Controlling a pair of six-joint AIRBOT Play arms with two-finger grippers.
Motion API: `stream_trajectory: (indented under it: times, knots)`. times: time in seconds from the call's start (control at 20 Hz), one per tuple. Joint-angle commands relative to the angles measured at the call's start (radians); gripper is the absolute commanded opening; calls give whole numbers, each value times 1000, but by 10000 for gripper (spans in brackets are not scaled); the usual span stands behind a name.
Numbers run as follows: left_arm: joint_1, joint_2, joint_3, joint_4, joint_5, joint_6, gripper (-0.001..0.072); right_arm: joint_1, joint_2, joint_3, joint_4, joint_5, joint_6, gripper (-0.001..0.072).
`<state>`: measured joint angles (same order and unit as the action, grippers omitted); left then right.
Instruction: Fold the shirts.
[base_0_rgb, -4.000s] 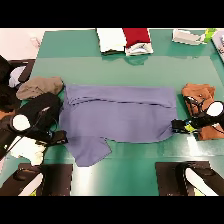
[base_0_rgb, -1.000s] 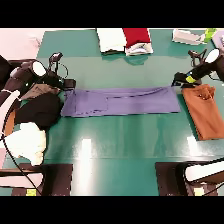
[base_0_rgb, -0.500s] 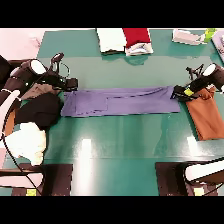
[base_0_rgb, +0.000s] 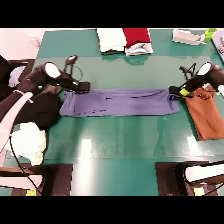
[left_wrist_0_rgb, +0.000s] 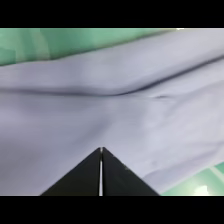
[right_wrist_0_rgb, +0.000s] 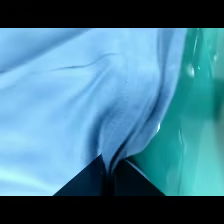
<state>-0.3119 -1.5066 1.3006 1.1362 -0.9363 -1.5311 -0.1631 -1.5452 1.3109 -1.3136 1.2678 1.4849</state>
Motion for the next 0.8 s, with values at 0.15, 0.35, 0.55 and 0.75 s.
stream_trajectory:
  times: [0.15, 0.35, 0.55, 0.75]
  knots:
    - [-220, -192, 195, -20, 66, -16, 23, 52, 253, 87, 13, 140, 11, 20]
    - [-311, -332, 343, -33, 60, -14, 23, 157, 318, 241, 15, 178, 65, 20]
    - [-354, -396, 380, -55, 65, -13, 23, 261, 312, 377, 87, 187, 86, 20]
    - [-354, -412, 380, -67, 60, -13, 23, 337, 259, 487, 119, 194, 108, 20]
